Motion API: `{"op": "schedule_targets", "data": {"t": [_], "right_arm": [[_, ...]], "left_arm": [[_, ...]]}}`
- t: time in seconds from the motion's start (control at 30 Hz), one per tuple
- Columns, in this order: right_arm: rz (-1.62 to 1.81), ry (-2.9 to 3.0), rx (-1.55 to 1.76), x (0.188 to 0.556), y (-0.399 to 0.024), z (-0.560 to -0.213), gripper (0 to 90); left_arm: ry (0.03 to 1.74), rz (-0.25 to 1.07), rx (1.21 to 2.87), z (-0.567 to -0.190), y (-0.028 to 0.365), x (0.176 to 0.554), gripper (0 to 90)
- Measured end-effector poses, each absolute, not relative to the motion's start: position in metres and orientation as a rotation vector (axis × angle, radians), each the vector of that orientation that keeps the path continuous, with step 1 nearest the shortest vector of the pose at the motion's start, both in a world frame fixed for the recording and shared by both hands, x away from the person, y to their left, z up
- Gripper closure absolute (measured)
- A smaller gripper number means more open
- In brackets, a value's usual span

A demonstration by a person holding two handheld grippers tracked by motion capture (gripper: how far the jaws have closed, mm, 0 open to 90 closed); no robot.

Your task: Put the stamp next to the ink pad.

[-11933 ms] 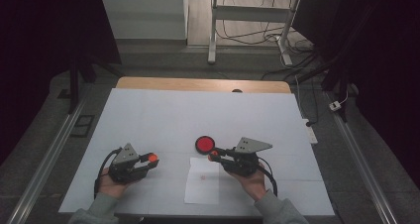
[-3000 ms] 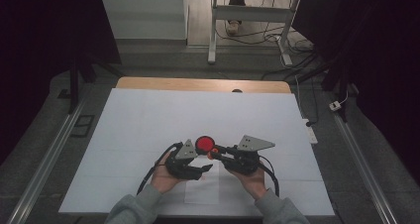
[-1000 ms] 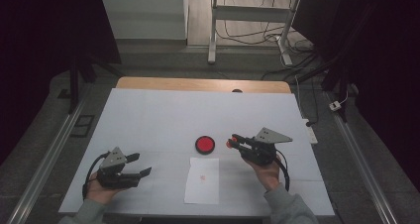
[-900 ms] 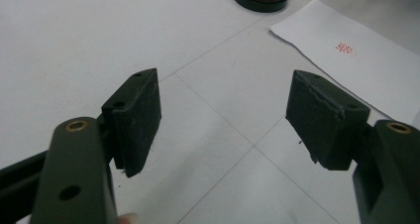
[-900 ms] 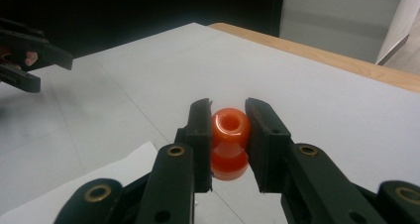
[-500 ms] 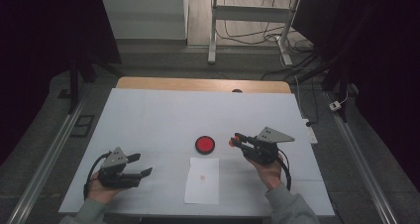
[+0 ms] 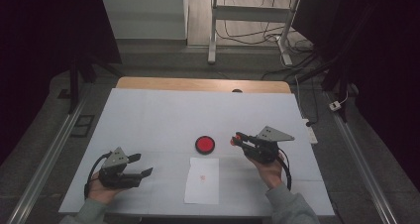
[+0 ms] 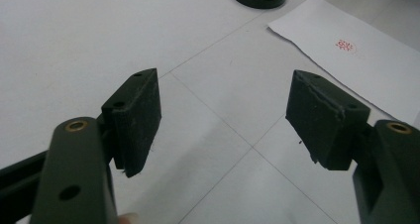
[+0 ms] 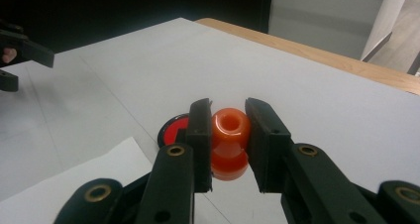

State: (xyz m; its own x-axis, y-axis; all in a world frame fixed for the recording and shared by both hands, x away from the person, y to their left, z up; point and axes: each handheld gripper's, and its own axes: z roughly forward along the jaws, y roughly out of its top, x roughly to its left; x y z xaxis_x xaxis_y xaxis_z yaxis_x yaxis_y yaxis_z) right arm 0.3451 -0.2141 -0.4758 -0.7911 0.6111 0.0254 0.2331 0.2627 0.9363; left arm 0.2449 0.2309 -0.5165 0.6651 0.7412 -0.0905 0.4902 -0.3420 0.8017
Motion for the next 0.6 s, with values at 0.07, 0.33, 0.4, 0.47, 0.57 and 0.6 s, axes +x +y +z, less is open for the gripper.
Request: {"op": "schedule_targets", "data": {"t": [0.07,0.33,0.4,0.47,0.57,0.6], "right_arm": [[1.53,2.2,0.779,0.347,-0.214,-0.477,72.0],[1.449,2.234,0.798,0.355,-0.209,-0.486,72.0],[1.429,2.243,0.803,0.358,-0.207,-0.489,72.0],[1.413,2.251,0.808,0.361,-0.205,-0.493,72.0],[1.396,2.264,0.824,0.367,-0.202,-0.499,72.0],[1.379,2.272,0.826,0.368,-0.201,-0.501,71.9]], "left_arm": [[0.954,0.365,2.013,-0.516,0.231,0.245,29.6],[0.956,0.366,2.017,-0.517,0.23,0.245,29.6],[0.957,0.366,2.018,-0.517,0.23,0.245,29.5],[0.956,0.367,2.019,-0.517,0.23,0.245,29.6],[0.957,0.367,2.02,-0.517,0.23,0.245,29.6],[0.957,0.367,2.022,-0.518,0.229,0.245,29.6]]}}
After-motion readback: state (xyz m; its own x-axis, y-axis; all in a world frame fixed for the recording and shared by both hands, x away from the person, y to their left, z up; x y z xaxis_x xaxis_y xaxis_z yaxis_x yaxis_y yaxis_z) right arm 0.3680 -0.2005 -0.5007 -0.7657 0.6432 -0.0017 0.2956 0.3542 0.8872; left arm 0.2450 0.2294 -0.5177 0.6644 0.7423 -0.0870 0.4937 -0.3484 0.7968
